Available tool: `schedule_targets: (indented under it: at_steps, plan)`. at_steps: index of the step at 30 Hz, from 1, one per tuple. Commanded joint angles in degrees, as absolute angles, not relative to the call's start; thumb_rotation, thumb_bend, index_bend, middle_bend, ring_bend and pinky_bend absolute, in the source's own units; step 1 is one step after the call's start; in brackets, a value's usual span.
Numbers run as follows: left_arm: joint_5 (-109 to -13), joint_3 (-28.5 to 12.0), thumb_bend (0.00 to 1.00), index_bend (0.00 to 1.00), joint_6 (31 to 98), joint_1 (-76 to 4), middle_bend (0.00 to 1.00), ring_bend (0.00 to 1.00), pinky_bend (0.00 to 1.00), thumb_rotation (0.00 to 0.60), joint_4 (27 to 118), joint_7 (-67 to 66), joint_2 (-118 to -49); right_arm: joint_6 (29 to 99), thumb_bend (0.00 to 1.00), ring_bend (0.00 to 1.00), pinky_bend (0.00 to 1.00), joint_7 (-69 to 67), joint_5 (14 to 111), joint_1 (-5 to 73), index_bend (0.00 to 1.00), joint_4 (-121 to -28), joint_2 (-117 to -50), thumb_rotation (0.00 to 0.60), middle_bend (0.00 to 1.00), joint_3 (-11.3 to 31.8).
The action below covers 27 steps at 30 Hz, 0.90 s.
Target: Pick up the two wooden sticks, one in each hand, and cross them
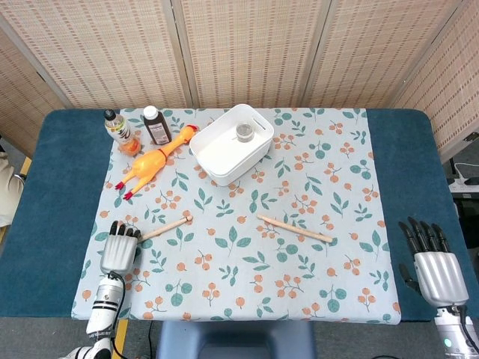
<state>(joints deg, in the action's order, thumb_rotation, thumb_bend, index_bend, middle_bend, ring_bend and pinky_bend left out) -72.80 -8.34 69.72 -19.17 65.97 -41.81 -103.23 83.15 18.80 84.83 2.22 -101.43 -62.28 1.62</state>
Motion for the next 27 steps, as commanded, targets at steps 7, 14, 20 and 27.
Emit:
schedule_targets:
  at_steps: [7, 14, 20, 27]
  plan:
    - [-71.4, -8.6, 0.47, 0.65, 69.6, -20.3, 0.7, 0.39, 0.18, 0.6, 63.4, -41.4, -104.2, 83.0, 0.32, 0.0, 0.0, 18.9, 84.2, 2.4, 0.0, -101.5, -62.3, 0.6, 0.0, 1.7]
    - [-75.0, -6.6, 0.57, 0.79, 71.6, -20.3, 0.84, 0.48, 0.19, 0.6, 61.3, -36.7, -103.6, 82.0, 0.32, 0.0, 0.0, 19.6, 84.3, 2.9, 0.0, -101.2, -63.6, 0.6, 0.0, 1.2]
    - [-79.3, -4.8, 0.61, 0.8, 75.2, -19.2, 0.86, 0.51, 0.2, 0.6, 61.6, -29.5, -100.1, 76.4, 0.32, 0.0, 0.0, 19.8, 83.5, 6.0, 0.0, -99.1, -67.0, 0.6, 0.0, 1.2]
    - [-85.0, -2.7, 0.61, 0.81, 80.8, -18.0, 0.87, 0.52, 0.2, 0.6, 63.8, -23.6, -95.9, 67.6, 0.32, 0.0, 0.0, 30.4, 75.1, 13.6, 0.1, -101.9, -71.7, 0.6, 0.08, 5.4]
